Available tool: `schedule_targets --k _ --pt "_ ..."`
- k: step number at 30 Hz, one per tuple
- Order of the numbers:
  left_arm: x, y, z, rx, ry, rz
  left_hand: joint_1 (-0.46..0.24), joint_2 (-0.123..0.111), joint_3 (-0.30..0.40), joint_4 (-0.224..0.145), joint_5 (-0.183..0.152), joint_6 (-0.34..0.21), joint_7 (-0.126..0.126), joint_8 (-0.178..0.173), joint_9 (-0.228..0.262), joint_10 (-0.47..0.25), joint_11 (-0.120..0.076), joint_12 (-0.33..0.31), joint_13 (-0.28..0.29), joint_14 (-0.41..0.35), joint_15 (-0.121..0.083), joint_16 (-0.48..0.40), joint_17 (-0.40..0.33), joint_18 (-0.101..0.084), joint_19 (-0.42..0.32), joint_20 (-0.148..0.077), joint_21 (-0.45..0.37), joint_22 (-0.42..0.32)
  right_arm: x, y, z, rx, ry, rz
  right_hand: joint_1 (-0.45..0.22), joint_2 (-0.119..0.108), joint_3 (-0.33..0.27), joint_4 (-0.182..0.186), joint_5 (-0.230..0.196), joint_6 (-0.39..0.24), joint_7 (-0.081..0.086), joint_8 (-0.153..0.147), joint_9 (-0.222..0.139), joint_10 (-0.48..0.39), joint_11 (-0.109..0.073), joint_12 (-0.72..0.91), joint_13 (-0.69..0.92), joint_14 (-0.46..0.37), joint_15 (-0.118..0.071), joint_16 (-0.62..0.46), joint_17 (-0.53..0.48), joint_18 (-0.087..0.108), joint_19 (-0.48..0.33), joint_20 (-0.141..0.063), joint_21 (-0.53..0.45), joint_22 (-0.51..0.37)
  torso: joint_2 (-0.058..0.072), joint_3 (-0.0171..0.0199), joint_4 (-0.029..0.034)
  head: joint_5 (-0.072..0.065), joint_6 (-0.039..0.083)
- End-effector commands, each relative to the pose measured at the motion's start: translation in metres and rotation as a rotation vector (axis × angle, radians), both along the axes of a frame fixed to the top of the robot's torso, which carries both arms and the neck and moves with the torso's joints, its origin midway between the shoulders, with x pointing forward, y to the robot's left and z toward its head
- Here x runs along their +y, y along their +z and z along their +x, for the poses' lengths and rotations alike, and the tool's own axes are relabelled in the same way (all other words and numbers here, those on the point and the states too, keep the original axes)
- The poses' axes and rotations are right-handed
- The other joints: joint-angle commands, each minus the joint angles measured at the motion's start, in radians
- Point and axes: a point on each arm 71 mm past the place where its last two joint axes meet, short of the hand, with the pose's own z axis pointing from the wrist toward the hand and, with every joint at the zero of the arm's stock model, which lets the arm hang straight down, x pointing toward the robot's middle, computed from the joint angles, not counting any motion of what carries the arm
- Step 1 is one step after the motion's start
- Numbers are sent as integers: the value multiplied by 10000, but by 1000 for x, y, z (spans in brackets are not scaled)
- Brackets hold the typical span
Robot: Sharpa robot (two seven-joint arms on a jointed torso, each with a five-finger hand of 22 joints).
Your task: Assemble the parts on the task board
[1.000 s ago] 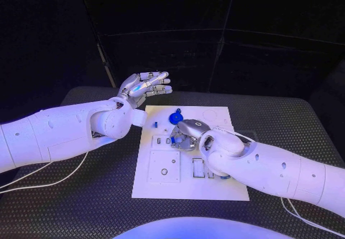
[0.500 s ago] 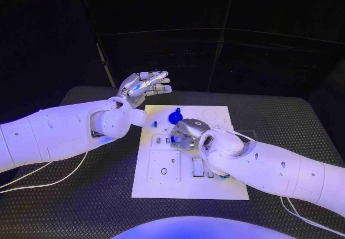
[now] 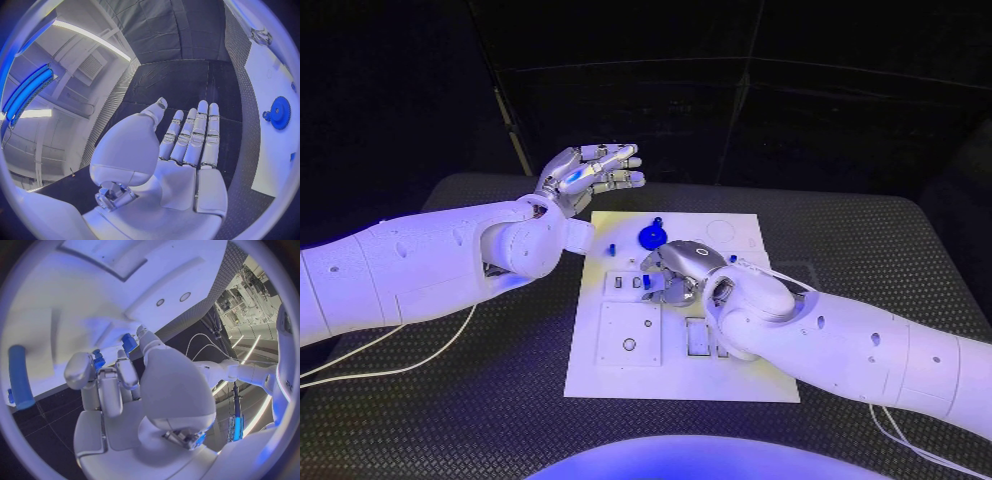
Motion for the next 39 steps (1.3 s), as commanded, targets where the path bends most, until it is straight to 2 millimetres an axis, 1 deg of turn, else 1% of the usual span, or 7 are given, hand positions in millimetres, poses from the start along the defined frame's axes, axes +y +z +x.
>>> schedule_targets --k 1,10,16,26,31,35,39 --pt "0 1 0 -33 -90 -53 -10 115 6 -43 32 43 647 -24 2 77 18 -43 4 84 -7 -50 -8 195 77 27 -17 -9 -2 10 -4 -413 -89 1246 283 -102 -270 406 64 -251 72 41 6 -59 40 -54 -72 783 81 -30 1552 -108 -35 87 -65 -63 -4 5 -2 9 0" --pt "5 0 2 -180 -72 530 -26 103 -14 -100 30 83 647 -27 1 114 17 -52 -1 105 11 -82 -28 160 -194 38 -187 -111 -13 22 -17 -438 765 2617 1010 32 -526 1182 133 -913 131 78 -8 -1 95 85 -19 800 135 10 1639 -110 -17 143 -39 -33 -15 1 -11 32 26" --pt "12 -4 4 -245 -500 1969 -18 115 29 -256 48 461 488 100 26 592 -156 117 31 798 -186 192 71 242 7 -46 -88 -125 -30 42 -21 -408 1377 3440 1193 406 -430 1131 302 -16 13 477 132 76 4 221 92 805 77 23 1666 -112 4 117 -13 7 -17 4 15 42 85" --pt "24 -19 -6 1171 -2514 5605 -591 -358 983 -303 664 1975 -575 600 265 3658 -1446 1298 601 5026 -1671 3042 2037 236 3432 -1514 1912 719 -84 97 -9 391 853 4382 1108 823 -444 1004 501 676 -183 868 190 123 -180 259 107 719 -89 -136 1322 -77 -110 -43 -104 -193 -153 39 -41 90 80" --pt "26 -25 -9 2038 -3041 7660 -1066 -666 721 -47 598 2378 -953 949 572 4698 -1898 2627 1629 5727 -2092 8760 8027 192 4552 -1963 3011 1323 -114 111 5 618 89 4548 1031 869 -493 998 523 749 -207 908 178 132 -202 259 104 679 -112 -217 1167 -55 -186 -68 -177 -327 -252 67 -38 110 44" --pt "24 -29 -10 2419 -3088 9275 -1720 -729 -427 618 525 2451 -1169 1564 1168 4452 -2039 4873 3631 5736 -2230 12296 12251 124 4878 -2200 4453 2463 -139 112 18 650 -649 4559 965 883 -547 996 539 823 -230 950 173 147 -223 265 107 674 -131 -234 1145 -55 -188 -85 -193 -337 -319 67 -26 108 7" --pt "16 -32 -9 2563 -3159 10745 -1983 -742 -1428 1260 129 2407 -1354 2135 1767 4732 -2167 8461 7349 5999 -2347 13465 13981 -206 5612 -2351 6955 5564 -152 111 27 635 -1116 4544 951 891 -561 993 548 844 -237 963 172 157 -230 272 115 673 -137 -240 1138 -55 -187 -91 -196 -338 -397 93 -16 110 -16"
